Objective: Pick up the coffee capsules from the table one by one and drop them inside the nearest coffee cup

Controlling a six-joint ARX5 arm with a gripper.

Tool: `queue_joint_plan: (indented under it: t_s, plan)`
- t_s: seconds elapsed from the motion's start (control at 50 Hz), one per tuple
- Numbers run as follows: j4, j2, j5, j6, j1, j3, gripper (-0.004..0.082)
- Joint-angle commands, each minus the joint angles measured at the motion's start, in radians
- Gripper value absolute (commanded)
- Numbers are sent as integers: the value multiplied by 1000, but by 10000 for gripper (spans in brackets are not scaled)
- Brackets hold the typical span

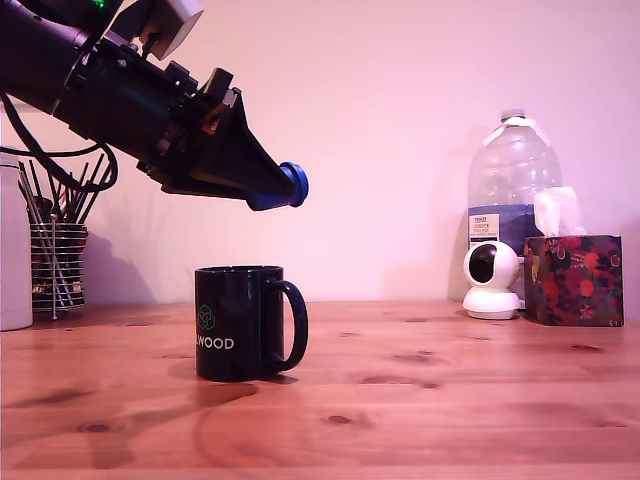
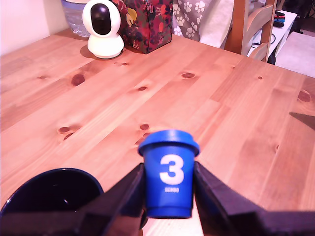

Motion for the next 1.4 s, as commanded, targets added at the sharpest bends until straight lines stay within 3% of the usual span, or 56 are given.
queue_joint_plan:
  t_s: [0.0, 0.74, 1.38]
  plan:
    - [-6, 2, -14, -2, 8, -22, 196]
    - [-11, 2, -14, -2, 9, -22, 196]
    - [-86, 0, -84, -2, 74, -23, 196]
